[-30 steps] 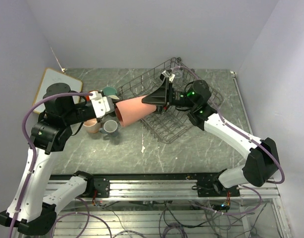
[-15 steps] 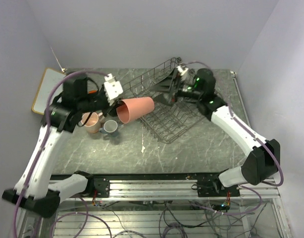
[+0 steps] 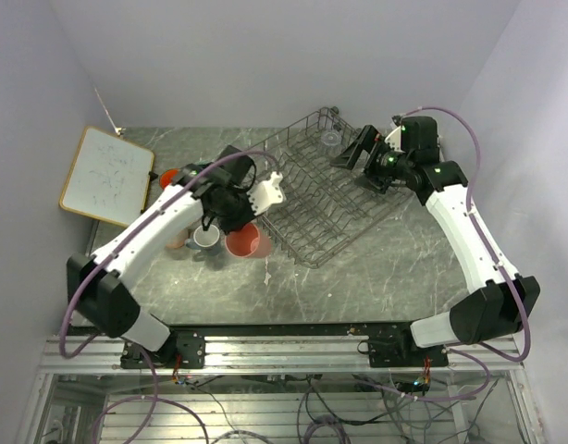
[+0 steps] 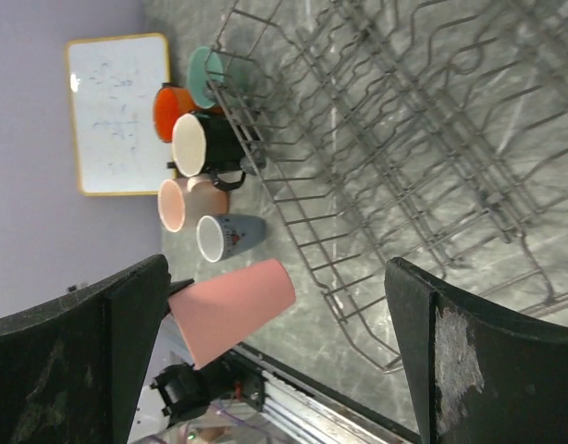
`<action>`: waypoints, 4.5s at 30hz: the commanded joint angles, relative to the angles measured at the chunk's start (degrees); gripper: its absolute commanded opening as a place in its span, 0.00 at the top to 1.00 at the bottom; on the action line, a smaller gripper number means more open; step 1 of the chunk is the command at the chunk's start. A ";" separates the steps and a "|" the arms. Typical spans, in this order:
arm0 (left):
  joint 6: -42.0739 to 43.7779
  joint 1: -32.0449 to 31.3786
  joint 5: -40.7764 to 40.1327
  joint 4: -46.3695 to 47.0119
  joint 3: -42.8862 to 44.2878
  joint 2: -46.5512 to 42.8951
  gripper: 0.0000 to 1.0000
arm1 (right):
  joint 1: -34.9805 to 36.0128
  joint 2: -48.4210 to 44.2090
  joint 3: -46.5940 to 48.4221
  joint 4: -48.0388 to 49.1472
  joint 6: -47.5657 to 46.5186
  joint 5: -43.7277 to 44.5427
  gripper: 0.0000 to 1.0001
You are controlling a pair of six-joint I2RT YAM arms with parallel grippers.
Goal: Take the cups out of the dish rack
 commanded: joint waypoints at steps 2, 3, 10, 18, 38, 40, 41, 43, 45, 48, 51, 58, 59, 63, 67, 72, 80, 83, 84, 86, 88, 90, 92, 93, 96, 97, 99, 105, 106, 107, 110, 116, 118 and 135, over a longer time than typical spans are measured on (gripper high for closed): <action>-2.46 -3.02 -14.01 -1.49 1.92 7.31 0.93 | -0.59 0.97 3.16 -6.84 -6.03 5.71 0.00; -2.42 -3.14 -15.36 -1.81 2.22 8.46 0.93 | -0.74 1.04 3.17 -7.17 -6.38 5.83 0.00; -0.91 -3.15 -20.07 -4.37 6.71 15.32 0.93 | -1.41 1.55 2.61 -7.08 -7.32 4.85 0.00; 2.01 -2.92 -20.40 -4.81 10.65 21.34 0.93 | -1.72 1.49 2.32 -6.87 -8.11 3.93 0.00; 1.96 -2.10 -21.31 1.46 19.55 15.12 0.01 | -2.51 8.83 6.24 -0.79 -13.93 17.66 0.00; 1.17 -2.10 -19.34 -0.01 21.82 13.51 0.01 | -2.43 11.77 7.59 2.08 -14.81 20.26 0.00; 0.60 -2.09 -18.58 -0.64 22.71 12.66 0.01 | -2.37 13.55 8.69 3.25 -15.21 21.09 0.00; -0.76 -2.10 -17.07 -2.08 24.03 11.11 0.01 | -2.32 18.22 12.02 5.01 -16.08 22.19 0.00; -2.26 -2.10 -15.43 -2.65 23.43 8.84 0.01 | -2.00 23.53 16.44 5.65 -17.02 23.46 0.00; -4.06 -2.08 -13.64 -1.29 19.54 4.12 0.01 | -0.52 31.77 24.46 5.26 -18.96 26.28 0.00; -5.53 -2.09 -12.54 -0.32 15.90 0.02 0.01 | 1.58 39.91 34.11 4.61 -21.18 29.23 0.00; -8.97 -2.10 -10.49 0.98 11.45 -4.08 0.01 | 5.13 55.89 52.81 0.82 -26.18 37.74 0.00; -9.24 -2.10 -9.75 1.26 10.80 -4.70 0.01 | 5.33 56.83 53.15 1.61 -26.95 38.86 0.00; -9.53 -2.10 -7.80 1.20 8.84 -6.84 0.01 | 5.40 58.69 51.46 5.65 -29.26 41.88 0.00; -8.75 -2.10 -6.60 0.53 7.33 -8.48 0.01 | 5.86 60.31 50.53 8.03 -31.72 45.70 0.00; -8.44 -2.10 -6.65 0.04 7.14 -9.18 0.01 | 6.17 62.21 50.52 11.22 -34.74 46.75 0.00; -8.21 -2.07 -4.68 0.11 8.89 -8.17 0.01 | 5.75 66.88 52.95 15.19 -37.68 45.06 0.00; -7.85 -2.10 -3.72 -0.03 7.90 -8.31 0.01 | 5.30 67.29 52.15 17.27 -37.72 44.41 0.01; -7.77 -2.10 -3.59 0.01 7.79 -8.31 0.01 | 5.17 67.29 51.80 17.92 -37.80 44.23 0.02; -7.45 -2.07 -3.60 -0.17 7.97 -8.16 0.01 | 5.05 66.98 50.88 19.41 -38.19 43.92 0.06; -7.22 -2.10 -3.64 -0.04 8.07 -8.05 0.01 | 5.02 66.68 50.17 20.53 -38.54 43.58 0.11; -7.09 -2.10 -3.50 0.06 7.75 -8.13 0.01 | 5.07 66.55 50.27 20.97 -38.71 43.49 0.19; -6.85 -2.10 -3.47 0.04 7.32 -8.26 0.01 | 5.09 66.13 49.86 21.80 -38.96 43.06 0.26; -6.78 -2.10 -3.57 0.00 7.11 -8.30 0.01 | 5.13 65.77 49.41 22.40 -39.14 42.76 0.29; -6.56 -2.09 -4.19 0.02 6.28 -8.89 0.01 | 5.12 65.00 48.87 23.07 -39.10 41.99 0.38; -6.31 -2.10 -4.25 0.03 6.01 -9.11 0.01 | 5.23 64.77 48.89 22.84 -39.02 41.99 0.41; -6.09 -2.09 -4.65 0.16 5.36 -9.64 0.01 | 5.29 63.85 48.90 22.24 -38.76 41.99 0.47; -11.42 -1.99 -2.27 8.86 1.97 -14.79 0.01 | 7.53 52.48 41.57 20.80 -38.62 42.63 0.65; -12.09 -1.97 -0.26 12.04 -0.30 -16.80 0.01 | 7.96 50.01 39.44 20.66 -38.38 42.56 0.68; -12.13 -1.98 2.10 15.85 -2.35 -19.51 0.01 | 8.41 47.64 36.88 20.21 -37.96 42.42 0.71; -10.93 -1.97 4.89 21.15 -6.81 -23.11 0.01 | 9.48 40.22 31.48 17.64 -35.48 41.08 0.74; -6.32 -1.99 6.05 27.16 -12.82 -25.73 0.01 | 10.56 22.18 18.41 12.56 -26.03 31.61 0.77; -5.01 -2.00 7.17 30.53 -15.33 -27.38 0.01 | 10.56 16.27 13.76 11.60 -21.53 25.50 0.77; 11.71 -2.13 12.87 35.75 -20.93 -33.72 0.01 | 16.86 -12.77 -26.58 43.58 25.07 -13.16 0.79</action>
